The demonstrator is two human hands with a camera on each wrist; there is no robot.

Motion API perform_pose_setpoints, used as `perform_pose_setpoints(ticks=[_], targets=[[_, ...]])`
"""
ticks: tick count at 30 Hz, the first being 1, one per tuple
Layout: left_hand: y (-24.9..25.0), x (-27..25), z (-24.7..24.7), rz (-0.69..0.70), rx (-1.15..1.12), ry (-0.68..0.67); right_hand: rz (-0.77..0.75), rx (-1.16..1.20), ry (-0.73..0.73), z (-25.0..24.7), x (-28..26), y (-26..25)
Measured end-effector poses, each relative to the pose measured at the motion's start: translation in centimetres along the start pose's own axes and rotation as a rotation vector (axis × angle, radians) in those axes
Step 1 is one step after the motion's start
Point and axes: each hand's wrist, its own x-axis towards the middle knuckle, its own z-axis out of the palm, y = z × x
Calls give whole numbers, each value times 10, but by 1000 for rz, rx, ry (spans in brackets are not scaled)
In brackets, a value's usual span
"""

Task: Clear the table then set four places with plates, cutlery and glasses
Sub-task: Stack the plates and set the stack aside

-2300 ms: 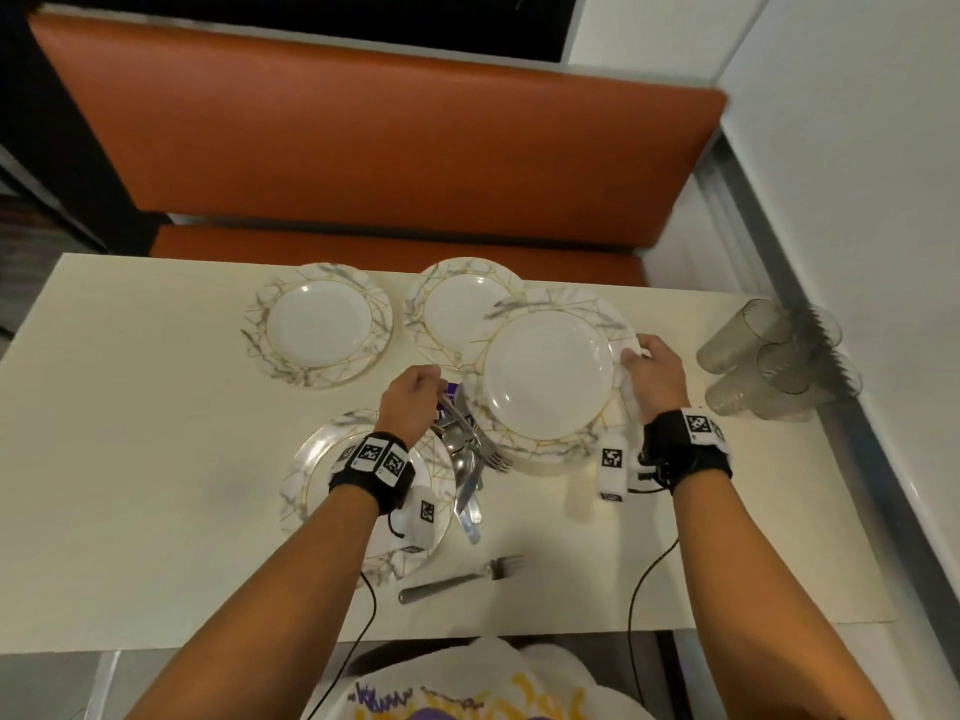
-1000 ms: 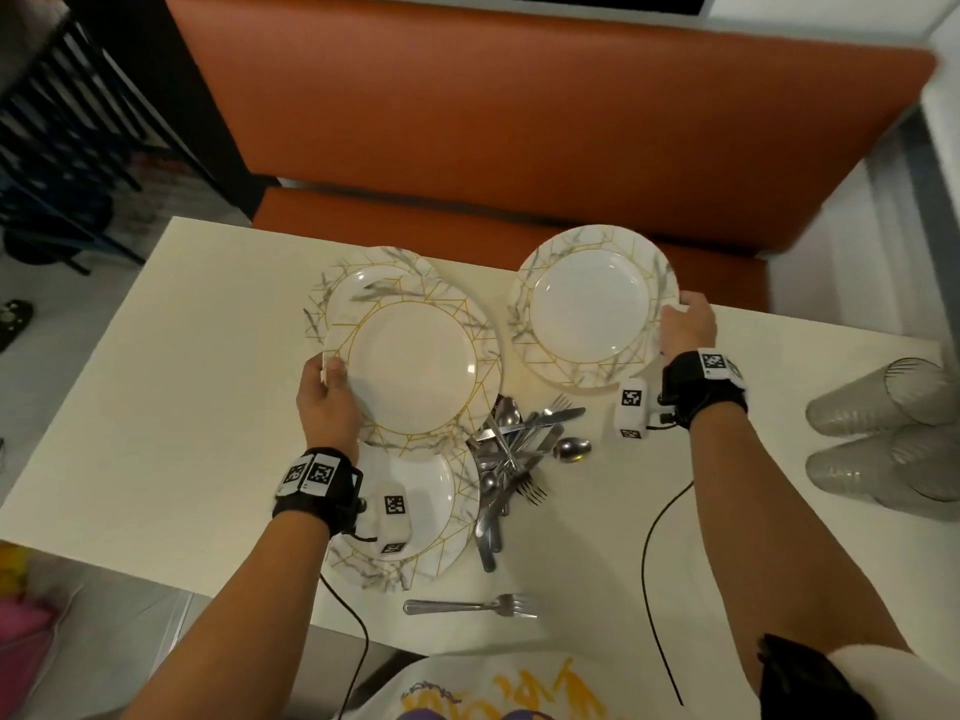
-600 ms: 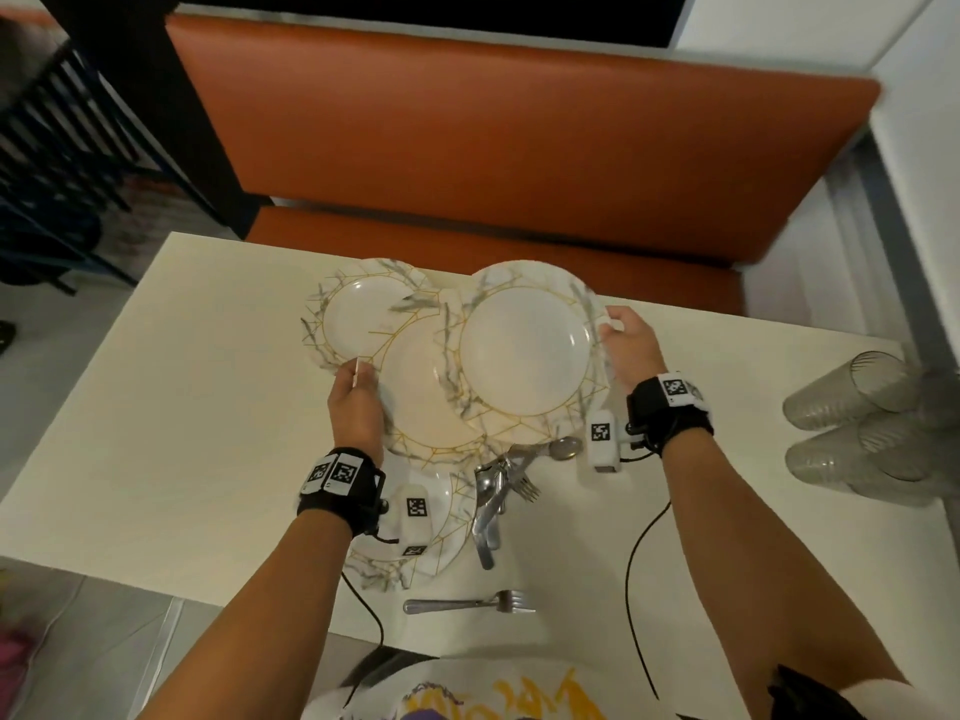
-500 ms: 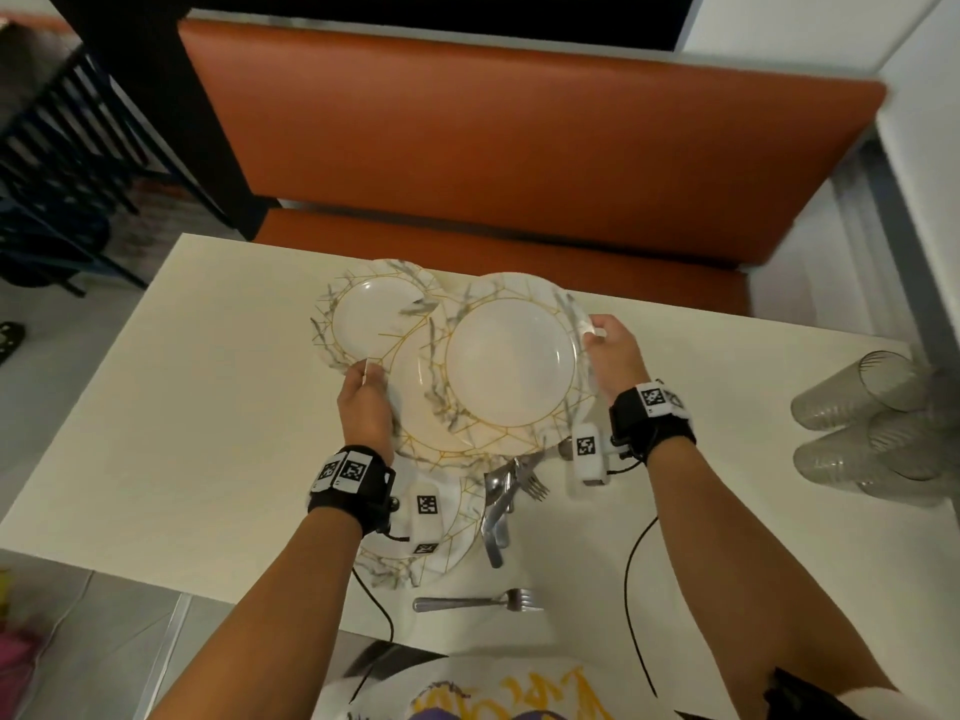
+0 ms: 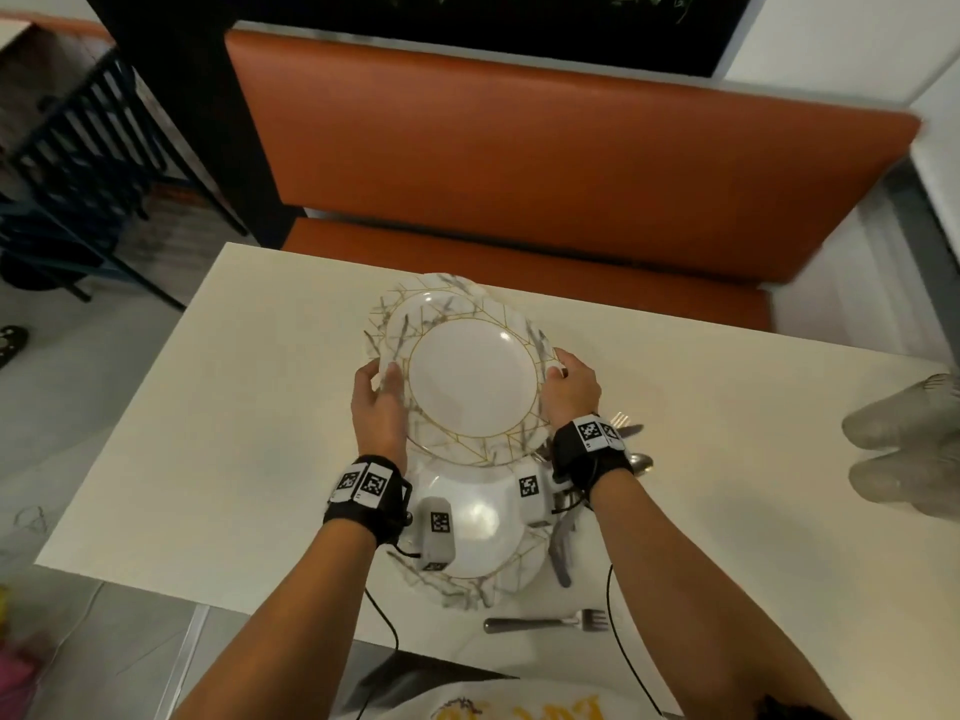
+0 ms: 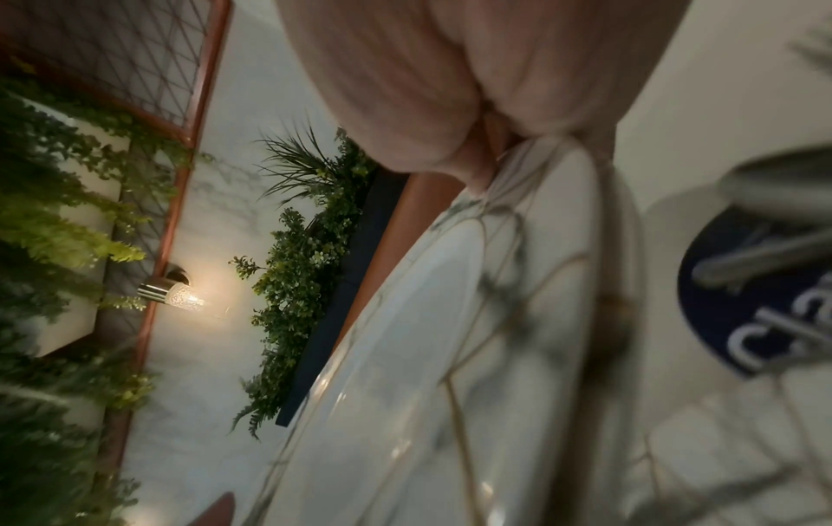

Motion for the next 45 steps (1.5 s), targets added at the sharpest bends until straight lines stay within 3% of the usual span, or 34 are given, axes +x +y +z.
perform_pose_setpoints(ticks=[4,10,16,21,25,31,37,41,45], targets=[[4,20,-32,99,57,-23,0,47,11,43,-17,-22],[22,72,-83,178,76,111,-168,-105,-217,81,0,-41],[39,107,-112,218,110,109,94,-257,-33,100,43,-42],[44,120,-123,222,119,99,274,-241,-65,115,60,-47],[47,128,-125,235,122,100,287,-223,-63,121,68,-44],[60,141,-125,247,71,126,162,-76,23,87,76,-54],[66,143,-111,228,40,102,-121,-58,175,7,77,-79],[61,129,-97,222,51,15,-211,23,63,-29,76,-87],[52,107,-81,189,-21,-102,-184,55,-78,-17,63,-80]])
